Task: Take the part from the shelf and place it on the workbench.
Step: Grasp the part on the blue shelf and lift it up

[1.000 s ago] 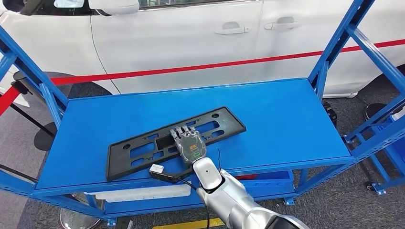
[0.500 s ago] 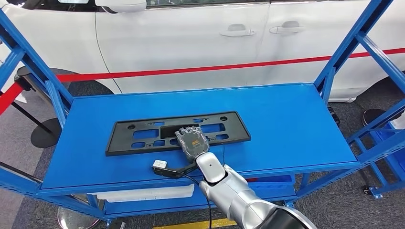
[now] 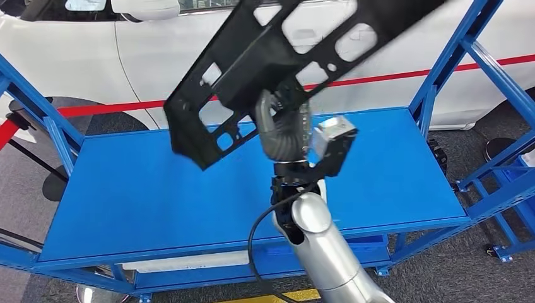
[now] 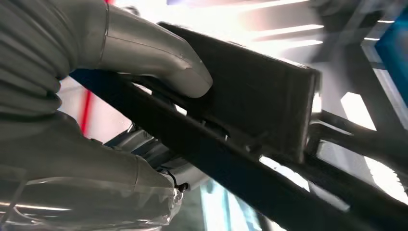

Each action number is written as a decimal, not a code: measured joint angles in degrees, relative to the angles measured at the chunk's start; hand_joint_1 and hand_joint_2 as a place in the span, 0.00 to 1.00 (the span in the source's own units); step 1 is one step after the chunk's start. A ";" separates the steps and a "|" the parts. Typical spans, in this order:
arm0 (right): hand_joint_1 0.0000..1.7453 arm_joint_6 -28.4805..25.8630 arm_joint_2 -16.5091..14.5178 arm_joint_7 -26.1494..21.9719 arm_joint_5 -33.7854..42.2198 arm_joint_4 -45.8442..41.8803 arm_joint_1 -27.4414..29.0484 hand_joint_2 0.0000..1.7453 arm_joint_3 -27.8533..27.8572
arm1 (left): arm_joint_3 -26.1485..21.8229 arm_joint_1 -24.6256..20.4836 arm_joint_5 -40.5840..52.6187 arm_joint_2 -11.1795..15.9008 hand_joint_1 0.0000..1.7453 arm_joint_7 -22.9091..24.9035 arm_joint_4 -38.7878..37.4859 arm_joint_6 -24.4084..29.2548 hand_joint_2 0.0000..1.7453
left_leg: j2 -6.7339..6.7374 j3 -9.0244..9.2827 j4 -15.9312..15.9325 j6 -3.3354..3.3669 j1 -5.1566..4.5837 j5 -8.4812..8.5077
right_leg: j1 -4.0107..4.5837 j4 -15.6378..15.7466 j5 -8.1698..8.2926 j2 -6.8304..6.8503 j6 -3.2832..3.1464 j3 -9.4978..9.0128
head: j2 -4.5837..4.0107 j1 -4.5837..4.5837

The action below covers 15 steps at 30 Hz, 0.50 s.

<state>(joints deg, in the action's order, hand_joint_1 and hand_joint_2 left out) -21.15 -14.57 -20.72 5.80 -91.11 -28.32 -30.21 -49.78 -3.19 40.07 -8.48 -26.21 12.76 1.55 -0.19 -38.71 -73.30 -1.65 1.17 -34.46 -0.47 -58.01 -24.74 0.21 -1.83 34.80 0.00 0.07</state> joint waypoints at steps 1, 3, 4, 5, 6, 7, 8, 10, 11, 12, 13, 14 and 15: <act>1.00 0.03 0.87 -0.31 0.61 -2.56 1.01 1.00 0.43 | -0.45 0.07 -0.34 0.00 0.00 0.01 0.00 0.15 1.00 | 0.00 -0.64 -0.95 0.02 0.00 0.43 | 0.06 -0.09 -0.14 -0.09 -0.01 -0.09 | 0.00 0.01; 1.00 -0.03 2.38 -0.60 1.64 -6.39 3.14 1.00 1.18 | -1.45 0.12 -1.15 0.00 0.00 0.15 0.00 0.47 1.00 | 0.01 1.27 3.90 0.39 -0.03 4.39 | 0.14 -0.29 -0.55 -0.39 0.11 -0.47 | 0.00 0.02; 1.00 -0.15 3.03 -0.81 2.03 -7.75 4.33 1.00 1.54 | -1.92 0.13 -1.43 0.01 0.00 0.16 0.00 0.74 1.00 | 0.00 3.06 7.92 0.74 -0.10 6.45 | 0.18 -0.39 -0.75 -0.52 0.25 -0.72 | 0.00 0.01; 1.00 -0.26 3.64 -1.27 2.18 -8.82 5.77 1.00 1.90 | -2.36 0.12 -1.63 0.01 0.00 0.17 0.00 1.07 1.00 | -0.03 4.61 11.32 1.09 -0.24 7.97 | 0.29 -0.51 -0.90 -0.59 0.43 -0.87 | 0.00 0.01; 1.00 -0.26 4.23 -2.20 1.93 -9.75 7.57 1.00 2.27 | -2.83 0.08 -1.84 0.01 0.00 0.10 0.00 1.43 1.00 | -0.09 5.60 13.58 1.40 -0.39 8.68 | 0.38 -0.60 -0.96 -0.57 0.67 -0.92 | 0.00 0.02; 1.00 -0.13 4.79 -3.47 1.44 -10.56 9.71 1.00 2.62 | -3.26 0.04 -2.00 0.01 0.00 0.05 0.00 1.70 1.00 | -0.19 5.99 14.51 1.64 -0.53 8.68 | 0.45 -0.62 -0.94 -0.48 0.93 -0.89 | 0.00 0.01; 1.00 0.22 5.28 -4.85 0.90 -11.25 11.95 1.00 2.93 | -3.64 0.02 -2.12 0.00 0.00 0.04 0.00 1.90 1.00 | -0.30 6.01 14.79 1.80 -0.62 8.71 | 0.51 -0.59 -0.86 -0.40 1.20 -0.84 | 0.00 0.03; 1.00 1.03 6.02 -7.06 0.15 -12.48 15.80 1.00 3.45 | -4.31 0.11 -2.21 -0.03 0.00 0.01 0.00 1.99 1.00 | -0.29 6.02 15.41 2.41 -0.33 9.02 | 0.49 -0.81 -1.34 -0.31 1.80 -0.70 | 0.00 0.01; 1.00 1.33 6.32 -7.59 -0.07 -13.00 17.07 1.00 3.69 | -4.59 0.15 -2.20 -0.05 0.00 -0.01 0.00 2.02 1.00 | -0.18 5.97 15.73 2.78 -0.20 9.31 | 0.45 -1.89 -2.46 -0.32 2.09 -0.31 | 0.00 -0.05; 1.00 1.51 6.64 -7.83 -0.23 -13.48 18.04 1.00 3.94 | -4.81 0.14 -2.18 -0.07 0.00 -0.01 0.00 2.06 1.00 | -0.04 5.86 15.99 3.12 -0.08 9.59 | 0.39 -4.16 -4.33 -0.35 2.37 0.52 | 0.00 -0.13; 1.00 1.68 6.94 -7.78 -0.43 -13.86 18.90 1.00 4.15 | -5.01 0.09 -2.17 -0.08 0.00 0.06 0.00 2.16 1.00 | 0.07 5.61 16.01 3.31 -0.14 9.77 | 0.25 -7.55 -6.64 -0.35 2.63 1.75 | 0.00 -0.21; 1.00 1.98 7.25 -7.71 -0.82 -14.13 19.86 1.00 4.36 | -5.17 0.03 -2.20 -0.09 0.00 0.36 0.00 2.36 1.00 | 0.15 5.30 15.95 3.42 -0.16 9.93 | 0.15 -11.46 -8.84 -0.35 2.85 3.17 | 0.00 -0.28; 1.00 2.57 7.55 -7.85 -1.46 -14.41 21.19 1.00 4.58 | -5.38 -0.01 -2.27 -0.09 0.00 0.83 0.00 2.59 1.00 | 0.19 4.98 15.87 3.46 -0.17 10.08 | 0.00 -14.65 -10.26 -0.34 3.07 4.21 | 0.00 -0.30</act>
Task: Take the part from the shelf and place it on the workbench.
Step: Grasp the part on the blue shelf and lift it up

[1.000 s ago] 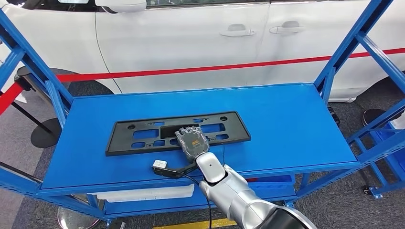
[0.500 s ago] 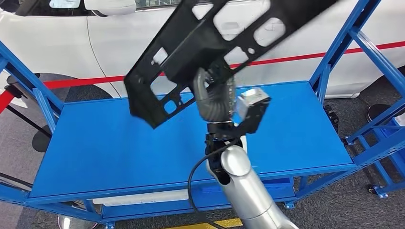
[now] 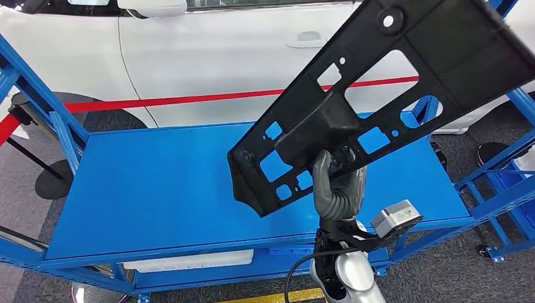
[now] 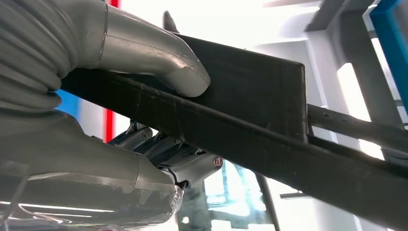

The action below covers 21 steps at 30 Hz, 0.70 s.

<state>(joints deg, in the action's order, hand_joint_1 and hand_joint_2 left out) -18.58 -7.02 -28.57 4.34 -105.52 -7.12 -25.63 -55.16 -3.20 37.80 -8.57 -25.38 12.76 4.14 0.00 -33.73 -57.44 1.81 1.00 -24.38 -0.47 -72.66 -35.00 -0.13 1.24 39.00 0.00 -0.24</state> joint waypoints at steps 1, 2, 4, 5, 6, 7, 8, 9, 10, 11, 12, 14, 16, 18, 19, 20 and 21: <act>1.00 1.04 0.28 -0.65 -0.90 -0.28 1.79 1.00 0.24 | -0.27 0.00 -0.07 -0.02 0.00 0.60 0.00 0.25 1.00 | -0.01 -0.30 -0.12 -0.03 0.02 0.14 | -0.17 -1.48 -0.34 0.01 0.19 0.19 | 0.00 -0.02; 1.00 2.46 0.51 -1.95 -1.98 -0.56 4.00 1.00 0.55 | -0.55 0.03 -0.08 -0.05 0.00 1.26 0.00 0.51 1.00 | -0.08 -0.58 -0.30 -0.10 0.07 0.26 | -0.38 -0.65 0.45 0.03 0.35 -0.78 | 0.00 -0.05; 1.00 5.37 0.70 -5.58 -4.24 -0.96 8.82 1.00 1.40 | -1.10 0.17 -0.05 -0.16 0.00 2.42 0.00 1.01 1.00 | -0.27 -1.14 -0.86 -0.44 0.19 0.39 | -0.83 6.65 3.29 0.10 0.58 -5.41 | 0.00 -0.10; 1.00 6.45 0.70 -7.23 -5.31 -1.02 11.18 1.00 1.91 | -1.40 0.21 -0.10 -0.20 0.00 3.00 0.00 1.31 1.00 | -0.36 -1.41 -1.13 -0.74 0.18 0.45 | -0.82 10.21 4.46 0.05 0.57 -7.52 | 0.00 -0.11; 1.00 7.31 0.70 -8.58 -6.27 -1.05 13.46 1.00 2.51 | -1.76 0.22 -0.25 -0.22 0.00 3.60 0.00 1.60 1.00 | -0.42 -1.56 -1.35 -1.11 0.14 0.56 | -0.75 12.60 5.15 -0.02 0.42 -8.84 | 0.00 -0.09; 1.00 8.20 0.67 -9.59 -7.14 -1.04 15.65 1.00 3.23 | -2.18 0.22 -0.42 -0.24 0.00 4.15 0.00 1.89 1.00 | -0.47 -1.69 -1.48 -1.52 0.08 0.72 | -0.60 13.70 5.24 -0.12 0.17 -9.29 | 0.00 -0.11; 1.00 9.36 0.55 -10.24 -7.87 -1.01 17.80 1.00 4.11 | -2.61 0.25 -0.60 -0.24 0.00 4.62 0.00 2.15 1.00 | -0.53 -1.76 -1.43 -1.98 0.03 0.98 | -0.36 13.57 5.53 -0.23 -0.22 -9.10 | 0.00 -0.08; 1.00 10.94 0.24 -10.69 -8.49 -0.98 19.81 1.00 5.30 | -3.09 0.32 -0.80 -0.23 0.00 5.02 0.00 2.40 1.00 | -0.54 -1.81 -1.40 -2.40 0.07 1.21 | -0.37 13.72 5.73 -0.24 -0.70 -8.85 | 0.00 -0.10; 1.00 12.85 -0.24 -10.90 -8.91 -0.94 21.60 1.00 6.67 | -3.56 0.40 -0.95 -0.22 0.00 5.32 0.00 2.64 1.00 | -0.50 -2.01 -1.63 -2.77 0.15 0.89 | -0.40 13.90 5.98 -0.23 -1.21 -8.58 | 0.00 -0.11; 1.00 15.07 -0.87 -11.01 -8.96 -0.93 23.21 1.00 8.16 | -4.05 0.49 -1.08 -0.20 0.00 5.53 0.00 2.84 1.00 | -0.44 -2.40 -2.48 -3.06 0.23 -0.30 | -0.45 13.96 6.42 -0.24 -1.75 -8.19 | 0.00 -0.06; 1.00 17.59 -1.61 -11.10 -8.56 -0.95 24.61 1.00 9.78 | -4.53 0.57 -1.15 -0.16 0.00 5.63 0.00 2.99 1.00 | -0.36 -3.07 -4.36 -3.24 0.29 -2.43 | -0.52 14.07 6.92 -0.26 -2.22 -7.70 | 0.00 -0.03; 1.00 22.56 -3.36 -11.16 -7.27 -1.06 26.77 1.00 13.45 | -5.29 0.58 -1.15 -0.08 0.00 5.59 0.00 3.11 1.00 | -0.27 -5.05 -11.08 -3.41 0.28 -8.13 | -0.34 14.03 7.93 -0.41 -2.70 -6.39 | 0.00 0.10; 1.00 25.52 -5.10 -11.20 -6.48 -1.21 28.21 1.00 17.13 | -5.78 0.57 -1.14 0.02 0.00 5.50 0.00 3.10 1.00 | -0.27 -5.82 -17.06 -3.28 0.18 -10.81 | 0.05 13.95 9.10 -0.82 -2.84 -4.82 | 0.00 0.11; 1.00 26.35 -6.41 -11.21 -6.38 -1.45 29.08 1.00 19.76 | -6.18 0.56 -1.09 0.14 0.00 5.40 0.00 3.09 1.00 | -0.35 -2.87 -15.95 -2.57 -0.13 -8.74 | 0.47 13.88 10.31 -1.46 -2.90 -3.31 | 0.00 0.11; 1.00 26.66 -7.10 -11.22 -6.53 -1.69 29.43 1.00 20.84 | -6.37 0.52 -1.03 0.25 0.00 5.29 0.01 3.07 1.00 | -0.46 0.07 -12.53 -1.98 -0.43 -7.21 | 0.64 13.87 10.90 -1.77 -2.91 -2.70 | 0.00 0.12; 1.00 27.05 -7.86 -11.22 -6.72 -2.04 29.73 1.00 21.84 | -6.51 0.42 -0.87 0.45 0.00 5.14 0.03 3.02 1.00 | -0.60 3.35 -8.07 -1.25 -0.80 -6.56 | 0.80 13.82 11.43 -2.00 -2.86 -2.23 | 0.00 0.10; 1.00 27.45 -8.68 -11.23 -6.91 -2.48 29.97 1.00 22.80 | -6.60 0.26 -0.67 0.65 0.00 4.93 0.05 2.92 1.00 | -0.71 6.21 -3.89 -0.76 -1.11 -6.51 | 0.87 13.80 11.96 -2.17 -2.73 -1.93 | 0.00 0.09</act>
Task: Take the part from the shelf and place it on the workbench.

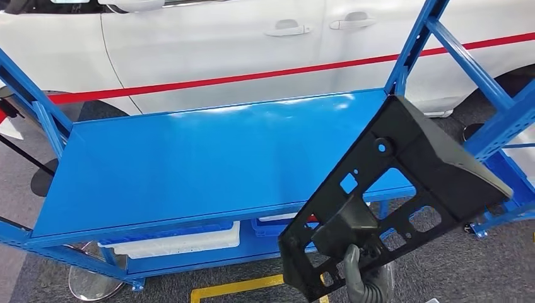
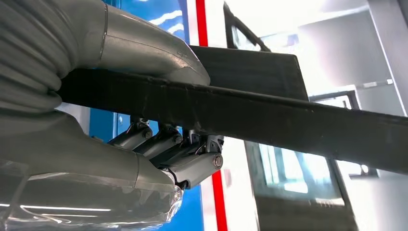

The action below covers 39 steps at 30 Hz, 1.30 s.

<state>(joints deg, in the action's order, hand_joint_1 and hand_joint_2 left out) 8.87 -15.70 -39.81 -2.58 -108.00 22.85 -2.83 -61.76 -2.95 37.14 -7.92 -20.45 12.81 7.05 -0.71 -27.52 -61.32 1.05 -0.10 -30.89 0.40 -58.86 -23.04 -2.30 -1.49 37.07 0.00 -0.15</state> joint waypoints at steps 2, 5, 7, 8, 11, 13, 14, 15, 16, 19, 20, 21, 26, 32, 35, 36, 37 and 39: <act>1.00 0.40 -1.33 -0.01 -0.30 -0.94 0.35 1.00 1.54 | -0.04 -0.33 0.56 0.31 0.00 -0.41 0.04 -0.34 1.00 | -0.12 2.68 4.72 0.62 -0.55 -0.62 | -0.17 0.15 1.00 -0.20 0.65 0.18 | 0.00 0.07; 1.00 0.26 -2.42 -0.03 -0.58 -2.08 0.90 1.00 2.67 | -0.05 -0.47 1.19 0.44 0.00 -0.67 0.04 -0.81 1.00 | 0.36 1.99 5.98 1.18 -0.43 1.17 | -0.36 -0.08 1.00 -0.09 1.69 0.68 | 0.00 0.32; 1.00 0.21 -2.73 -0.05 -0.61 -2.52 1.17 1.00 3.07 | -0.06 -0.39 1.34 0.53 0.00 -0.69 0.04 -0.91 1.00 | 0.93 0.60 6.46 1.65 -0.11 2.85 | -0.37 -4.15 -3.89 0.76 2.14 2.16 | 0.00 0.07; 1.00 0.20 -2.81 -0.05 -0.62 -2.63 1.23 1.00 3.26 | -0.07 -0.30 1.37 0.57 0.00 -0.70 0.04 -0.91 1.00 | 1.12 -0.30 6.40 1.81 -0.15 3.54 | -0.45 -7.57 -7.02 1.26 2.39 3.06 | 0.00 -0.10; 1.00 0.15 -2.85 -0.02 -0.63 -2.71 1.32 1.00 3.68 | -0.07 -0.15 1.44 0.60 0.00 -0.71 0.04 -0.92 1.00 | 1.79 -3.10 5.54 1.56 -0.18 5.20 | -1.13 -15.18 -9.65 1.88 3.23 3.31 | 0.00 -0.21; 1.00 0.12 -2.87 -0.02 -0.63 -2.76 1.37 1.00 3.74 | -0.07 -0.18 1.51 0.60 0.00 -0.71 0.04 -0.97 1.00 | 2.04 -5.15 4.45 1.10 -0.04 5.96 | -1.57 -11.89 -6.85 2.12 3.63 -0.83 | 0.00 -0.24; 1.00 0.07 -2.91 -0.01 -0.66 -2.86 1.36 1.00 3.76 | -0.07 -0.22 1.62 0.61 0.00 -0.70 0.04 -1.00 1.00 | 2.10 -6.14 3.78 0.81 -0.01 6.21 | -1.71 -8.15 -6.35 2.24 3.73 -3.92 | 0.00 -0.26; 1.00 -0.03 -3.00 -0.01 -0.78 -3.04 1.36 1.00 3.77 | -0.07 -0.26 1.74 0.61 0.00 -0.69 0.04 -1.03 1.00 | 2.12 -6.97 3.09 0.50 0.00 6.42 | -1.67 -4.40 -6.59 2.26 3.60 -6.65 | 0.00 -0.30; 1.00 -0.22 -3.13 -0.01 -1.00 -3.30 1.39 1.00 3.79 | -0.08 -0.31 1.91 0.62 0.00 -0.68 0.04 -1.05 1.00 | 2.15 -7.51 2.55 0.13 -0.02 6.69 | -1.56 -1.68 -7.25 2.30 3.34 -8.39 | 0.00 -0.35; 1.00 -0.92 -3.56 -0.02 -1.98 -4.13 1.76 1.00 3.84 | -0.10 -0.28 2.49 0.69 0.00 -0.55 0.04 -1.17 1.00 | 2.17 -8.23 2.14 -1.10 0.08 7.79 | -1.22 0.34 -7.36 2.36 1.80 -8.60 | 0.00 -0.55; 1.00 -1.09 -3.66 -0.02 -2.26 -4.32 1.92 1.00 3.84 | -0.12 -0.21 2.68 0.75 0.00 -0.49 0.04 -1.25 1.00 | 2.02 -8.58 1.83 -1.48 0.22 7.34 | -1.23 0.41 -6.72 2.42 1.25 -8.10 | 0.00 -0.56; 1.00 -1.23 -3.78 -0.02 -2.47 -4.50 2.08 1.00 3.84 | -0.13 -0.12 2.84 0.80 0.00 -0.44 0.04 -1.34 1.00 | 1.80 -9.10 0.83 -1.82 0.36 5.88 | -1.28 0.53 -6.02 2.50 0.70 -7.47 | 0.00 -0.51; 1.00 -1.68 -4.12 -0.01 -2.99 -5.50 3.04 1.00 3.84 | -0.12 -0.11 3.80 0.85 0.00 -0.42 0.04 -2.03 1.00 | 1.26 -11.61 -13.07 -2.54 0.68 -3.93 | -1.10 0.30 -2.48 2.50 -0.04 -2.85 | 0.00 -0.22; 1.00 -2.18 -4.18 -0.01 -3.51 -7.09 4.17 1.00 3.88 | -0.11 -0.68 4.59 0.99 0.00 -0.88 0.08 -2.50 1.00 | 0.64 3.28 3.72 -1.27 0.29 -0.96 | -0.98 -0.29 1.23 2.33 1.43 0.90 | 0.00 -0.23; 1.00 -2.34 -4.26 -0.01 -3.50 -7.60 4.48 1.00 3.88 | -0.09 -0.63 4.84 0.91 0.00 -0.96 0.07 -2.65 1.00 | 0.95 2.92 5.53 -0.10 0.12 -0.18 | -1.09 0.11 2.47 2.23 2.50 1.31 | 0.00 -0.32; 1.00 -2.35 -4.27 -0.01 -3.50 -7.73 4.64 1.00 3.88 | -0.09 -0.60 4.84 0.85 0.00 -0.97 0.07 -2.68 1.00 | 1.18 2.24 5.66 0.37 0.19 0.61 | -1.13 -0.64 1.19 2.16 2.76 1.78 | 0.00 -0.44; 1.00 -2.36 -4.27 -0.02 -3.50 -7.83 4.78 1.00 3.89 | -0.09 -0.58 4.84 0.80 0.00 -0.97 0.06 -2.71 1.00 | 1.41 1.39 5.79 0.78 0.29 1.47 | -1.15 -2.48 -1.27 2.09 2.98 2.46 | 0.00 -0.57; 1.00 -2.38 -4.27 -0.01 -3.50 -7.93 4.95 1.00 3.90 | -0.10 -0.56 4.88 0.77 0.00 -0.98 0.06 -2.79 1.00 | 1.75 -0.42 5.72 1.33 0.11 2.93 | -1.23 -9.10 -7.56 2.13 3.30 3.91 | 0.00 -0.84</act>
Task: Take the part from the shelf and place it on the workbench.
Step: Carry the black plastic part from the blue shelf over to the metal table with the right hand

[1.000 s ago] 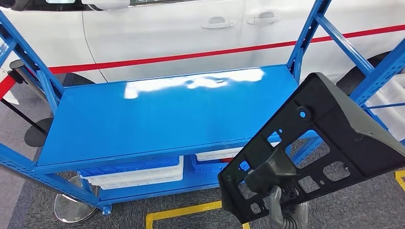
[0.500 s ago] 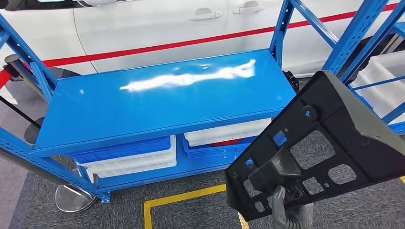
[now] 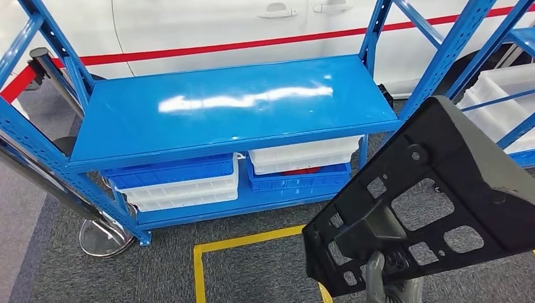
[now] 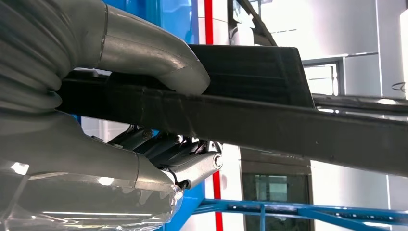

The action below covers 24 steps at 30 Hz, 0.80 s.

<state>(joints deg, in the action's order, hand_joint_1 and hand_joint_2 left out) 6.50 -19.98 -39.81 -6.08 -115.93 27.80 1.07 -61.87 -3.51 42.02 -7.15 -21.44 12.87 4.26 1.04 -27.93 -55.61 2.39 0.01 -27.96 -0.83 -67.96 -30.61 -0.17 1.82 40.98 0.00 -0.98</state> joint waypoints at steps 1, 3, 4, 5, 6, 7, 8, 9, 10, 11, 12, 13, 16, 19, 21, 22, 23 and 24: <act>1.00 -0.02 0.00 0.01 0.00 0.00 0.04 1.00 0.01 | 0.00 0.01 0.05 0.01 0.00 0.00 0.00 -0.08 1.00 | 0.12 -0.88 -0.11 0.07 -0.12 0.68 | -0.01 -3.52 -1.77 0.01 0.14 0.42 | 0.00 -0.02; 1.00 -0.07 0.00 0.01 0.02 -0.01 0.14 1.00 0.01 | 0.00 0.01 0.18 0.01 0.00 -0.07 0.00 -0.34 1.00 | 0.37 -2.76 -0.49 0.02 -0.31 1.78 | 0.01 -6.89 -0.83 0.04 0.19 -0.45 | 0.00 -0.02; 1.00 -0.08 0.00 0.01 0.06 -0.01 0.17 1.00 0.01 | 0.00 0.02 0.20 0.01 0.00 -0.13 0.00 -0.46 1.00 | 0.49 -3.69 -0.78 -0.09 -0.36 2.23 | 0.04 -5.87 0.94 0.12 0.06 -2.16 | 0.00 -0.02; 1.00 -0.10 0.00 0.01 0.11 -0.05 0.20 1.00 0.01 | -0.01 0.00 0.21 0.01 0.00 -0.19 0.00 -0.58 1.00 | 0.66 -4.55 -1.13 -0.23 -0.40 2.61 | 0.12 -2.96 2.28 0.57 -0.18 -4.95 | 0.00 -0.02; 1.00 -0.10 0.00 0.01 0.17 -0.14 0.22 1.00 0.01 | -0.01 0.03 0.21 -0.01 0.00 -0.25 0.00 -0.67 1.00 | 0.83 -5.18 -1.56 -0.41 -0.51 2.91 | 0.34 1.31 2.40 1.55 -0.51 -8.38 | 0.00 -0.03; 1.00 -0.11 0.00 0.01 0.22 -0.26 0.18 1.00 0.01 | 0.00 0.08 0.22 -0.03 0.00 -0.26 0.00 -0.70 1.00 | 1.05 -5.58 -1.97 -0.62 -0.59 3.16 | 0.59 5.54 1.57 2.47 -0.95 -11.47 | 0.00 -0.04; 1.00 -0.11 0.00 0.00 0.24 -0.40 0.17 1.00 0.01 | 0.00 0.11 0.25 -0.04 0.00 -0.27 0.00 -0.72 1.00 | 1.36 -5.76 -2.28 -0.88 -0.64 3.38 | 0.81 8.80 0.44 3.21 -1.37 -13.68 | 0.00 -0.05; 1.00 -0.12 0.00 -0.01 0.26 -0.52 0.19 1.00 0.01 | 0.01 0.16 0.29 -0.06 0.00 -0.27 0.00 -0.73 1.00 | 1.72 -5.82 -2.41 -1.19 -0.63 3.60 | 1.03 10.65 -0.39 3.46 -1.79 -14.70 | 0.00 -0.07; 1.00 -0.13 0.00 -0.01 0.27 -0.60 0.25 1.00 0.01 | 0.00 0.17 0.34 -0.05 0.00 -0.27 0.00 -0.73 1.00 | 2.15 -5.84 -2.41 -1.57 -0.58 3.87 | 1.05 11.21 -0.39 3.05 -2.29 -14.70 | 0.00 -0.07; 1.00 -0.16 0.00 -0.02 0.28 -0.64 0.36 1.00 0.01 | 0.00 0.15 0.38 -0.03 0.00 -0.27 0.00 -0.74 1.00 | 2.19 -5.97 -2.56 -2.02 -0.48 3.83 | 0.96 11.36 0.06 2.63 -2.74 -14.43 | 0.00 -0.08; 1.00 -0.19 0.00 -0.01 0.29 -0.67 0.44 1.00 0.01 | 0.01 0.14 0.40 0.00 0.00 -0.27 0.01 -0.74 1.00 | 1.77 -6.29 -3.25 -2.48 -0.39 3.10 | 0.85 11.52 0.57 2.16 -3.23 -14.10 | 0.00 0.00; 1.00 -0.21 -0.01 -0.01 0.29 -0.69 0.48 1.00 0.01 | 0.01 0.15 0.40 0.03 0.00 -0.27 0.01 -0.75 1.00 | 1.07 -6.98 -5.02 -2.92 -0.31 1.53 | 0.70 11.67 1.12 1.73 -3.67 -13.67 | 0.00 0.12; 1.00 -0.22 -0.04 -0.01 0.30 -0.72 0.56 1.00 0.01 | 0.01 0.25 0.44 0.04 0.00 -0.24 0.00 -0.78 1.00 | -0.48 -10.63 -15.57 -3.73 0.10 -5.05 | 0.64 11.44 2.30 0.30 -4.08 -12.06 | 0.00 0.42; 1.00 -0.22 -0.06 0.00 0.29 -0.73 0.72 1.00 0.03 | 0.01 0.24 0.47 0.06 0.00 -0.22 0.00 -0.81 1.00 | -0.68 -9.10 -16.11 -3.86 0.28 -4.16 | 0.62 10.73 2.92 -1.42 -3.78 -10.79 | 0.00 0.45; 1.00 -0.22 -0.09 0.01 0.29 -0.75 0.80 1.00 0.03 | 0.01 0.24 0.47 0.16 0.00 -0.22 0.01 -0.81 1.00 | -2.17 -3.98 -7.99 -3.42 0.38 -1.14 | 0.60 10.31 3.06 -2.43 -3.53 -10.37 | 0.00 0.44; 1.00 -0.22 -0.11 0.01 0.29 -0.76 0.79 1.00 0.03 | 0.01 0.28 0.48 0.22 0.00 -0.22 0.01 -0.80 1.00 | -3.15 -2.04 -4.65 -3.17 0.40 -0.34 | 0.60 10.16 3.17 -2.89 -3.31 -10.17 | 0.00 0.43; 1.00 -0.22 -0.14 0.01 0.29 -0.78 0.79 1.00 0.02 | 0.01 0.30 0.52 0.28 0.00 -0.20 0.01 -0.80 1.00 | -3.93 -0.92 -2.56 -2.93 0.38 -0.13 | 0.58 10.04 3.33 -3.32 -3.01 -9.95 | 0.00 0.44; 1.00 -0.19 -0.16 0.00 0.28 -0.79 0.80 1.00 0.02 | 0.01 0.29 0.56 0.33 0.00 -0.16 0.02 -0.78 1.00 | -4.18 -0.62 -1.83 -2.71 0.32 -0.36 | 0.55 10.00 3.55 -3.78 -2.64 -9.69 | 0.00 0.46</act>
<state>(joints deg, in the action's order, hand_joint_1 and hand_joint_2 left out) 6.31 -20.14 -39.81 -5.79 -116.72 28.60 1.09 -61.86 -3.22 42.58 -6.82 -21.60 12.89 3.49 -3.14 -28.55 -57.43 -0.32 0.33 -28.32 -0.28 -57.96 -27.05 -3.95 -0.83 31.29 0.00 -0.52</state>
